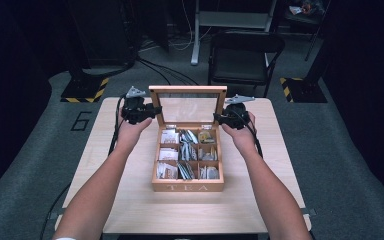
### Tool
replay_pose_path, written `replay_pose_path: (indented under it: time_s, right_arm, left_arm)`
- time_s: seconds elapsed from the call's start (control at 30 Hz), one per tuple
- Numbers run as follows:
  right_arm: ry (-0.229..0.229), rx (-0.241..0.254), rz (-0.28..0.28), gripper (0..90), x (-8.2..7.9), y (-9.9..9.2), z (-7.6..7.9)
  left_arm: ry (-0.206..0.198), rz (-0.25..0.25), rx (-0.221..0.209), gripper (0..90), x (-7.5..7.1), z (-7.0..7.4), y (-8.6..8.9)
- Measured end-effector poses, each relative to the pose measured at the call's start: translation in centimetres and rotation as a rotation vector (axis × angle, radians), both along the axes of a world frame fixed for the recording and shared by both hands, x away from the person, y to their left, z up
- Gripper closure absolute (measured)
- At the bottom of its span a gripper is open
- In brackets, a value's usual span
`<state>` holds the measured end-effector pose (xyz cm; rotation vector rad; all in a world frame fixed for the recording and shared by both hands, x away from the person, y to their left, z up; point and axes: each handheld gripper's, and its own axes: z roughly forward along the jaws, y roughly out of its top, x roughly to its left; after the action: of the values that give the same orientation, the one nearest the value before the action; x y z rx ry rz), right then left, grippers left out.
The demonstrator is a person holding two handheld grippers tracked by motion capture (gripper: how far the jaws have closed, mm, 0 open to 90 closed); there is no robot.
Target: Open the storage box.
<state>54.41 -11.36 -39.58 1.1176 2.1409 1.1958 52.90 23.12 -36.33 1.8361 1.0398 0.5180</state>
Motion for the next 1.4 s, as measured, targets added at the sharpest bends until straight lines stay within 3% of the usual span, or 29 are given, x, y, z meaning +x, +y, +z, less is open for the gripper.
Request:
replay_pose_path:
  time_s: [0.53,0.73,1.1,1.2,1.4]
  right_arm:
    - [0.028,0.004,-0.002,63.8,0.8,-0.1,0.1]
    - [0.047,0.011,-0.017,64.3,1.2,0.0,0.2]
    - [0.059,0.013,-0.045,64.7,2.2,0.2,0.2]
    - [0.065,-0.006,-0.039,64.9,2.5,0.2,0.2]
    - [0.078,0.007,-0.059,64.9,3.1,0.3,0.1]
  left_arm:
    - [0.028,0.019,-0.028,60.5,-0.1,-0.5,0.2]
    - [0.038,0.013,-0.011,58.7,-0.6,-0.7,0.5]
    - [0.08,0.0,-0.019,57.0,-2.6,-1.4,1.8]
    - [0.092,-0.013,-0.005,56.9,-3.3,-1.9,1.7]
    - [0.088,-0.041,0.023,55.9,-4.7,-2.6,1.9]
